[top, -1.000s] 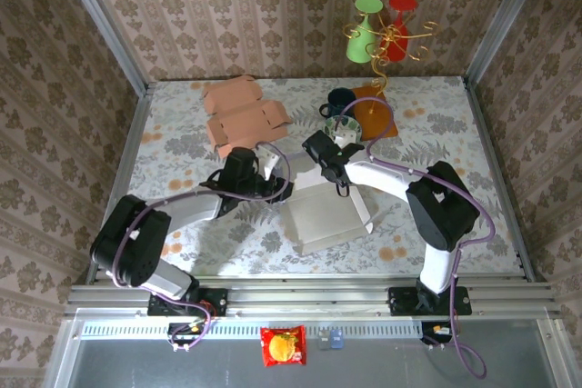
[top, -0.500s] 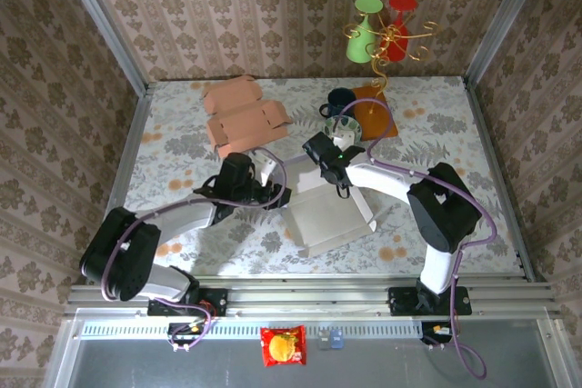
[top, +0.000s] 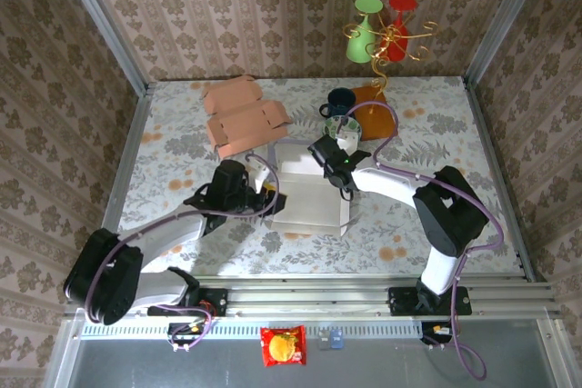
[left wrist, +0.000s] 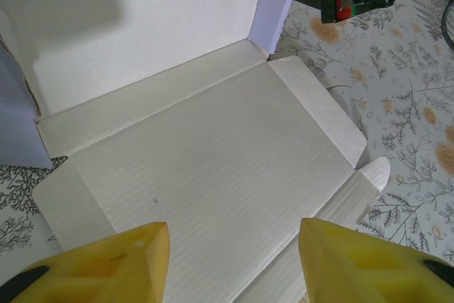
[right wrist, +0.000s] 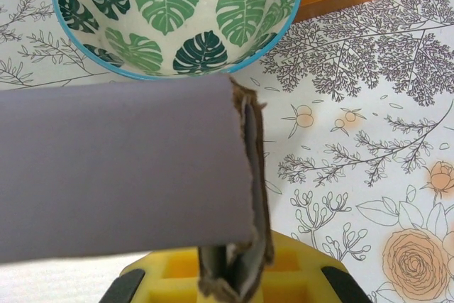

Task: Fold the paper box

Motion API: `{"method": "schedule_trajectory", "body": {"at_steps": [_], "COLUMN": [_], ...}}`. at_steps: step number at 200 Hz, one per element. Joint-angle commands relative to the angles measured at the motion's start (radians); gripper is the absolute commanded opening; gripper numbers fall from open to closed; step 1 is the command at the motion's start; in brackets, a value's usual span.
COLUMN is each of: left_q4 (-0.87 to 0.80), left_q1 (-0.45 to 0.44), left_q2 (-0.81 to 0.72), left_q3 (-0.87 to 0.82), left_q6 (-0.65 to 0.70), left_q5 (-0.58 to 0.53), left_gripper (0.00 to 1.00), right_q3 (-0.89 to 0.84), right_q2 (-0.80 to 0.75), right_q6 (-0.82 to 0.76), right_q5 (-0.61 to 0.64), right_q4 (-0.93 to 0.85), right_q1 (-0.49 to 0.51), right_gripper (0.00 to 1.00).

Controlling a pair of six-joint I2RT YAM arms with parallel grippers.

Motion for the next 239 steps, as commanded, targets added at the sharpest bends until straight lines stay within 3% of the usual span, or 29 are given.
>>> {"method": "schedule_trajectory", "body": {"at_steps": [1, 27, 68, 91, 112, 136, 169, 184, 239], "left_q4": [-0.050, -0.096, -0.136, -0.107, -0.133, -0.034, -0.025, 0.053, 0.061], "left_q1": [0.000, 0.043, 0.264, 0.353, 0.367, 0.377, 0.379, 0.380, 0.369], "left_q2": [-0.019, -0.046, -0.114, -0.021, 0.121, 0.243, 0.363, 0.389, 0.460], "left_q3": [-0.009, -0.003, 0.002, 0.070, 0.181, 0.226, 0.313, 0.304, 0.340], "left_q6": [0.003, 0.022, -0.005, 0.037, 0.123, 0.183, 0.251, 0.290, 0.299], "left_q5": [0.009, -0.020, -0.107, -0.005, 0.072, 0.199, 0.365, 0.433, 0.481], "left_gripper": [0.49, 0.43, 0.30, 0.32, 0.33, 0.36, 0.35, 0.35, 0.32], "right_q3": [-0.024, -0.029, -0.052, -0.053, -0.051, -0.050, -0.041, -0.041, -0.024], "right_q2": [-0.003, -0.004, -0.019, -0.015, -0.012, -0.003, 0.010, 0.012, 0.027], "right_q6": [-0.017, -0.025, -0.039, -0.043, -0.047, -0.056, -0.069, -0.071, -0.077], "right_q5": [0.000, -0.006, -0.010, -0.017, -0.022, -0.038, -0.052, -0.055, -0.074], "right_q4": [0.001, 0.007, 0.030, 0.035, 0.041, 0.053, 0.060, 0.063, 0.064], "right_q1": [-0.009, -0.010, -0.013, -0.014, -0.014, -0.017, -0.020, -0.022, -0.025], "right_gripper": [0.00, 0.00, 0.00, 0.00, 0.00, 0.00, 0.00, 0.00, 0.00]}}
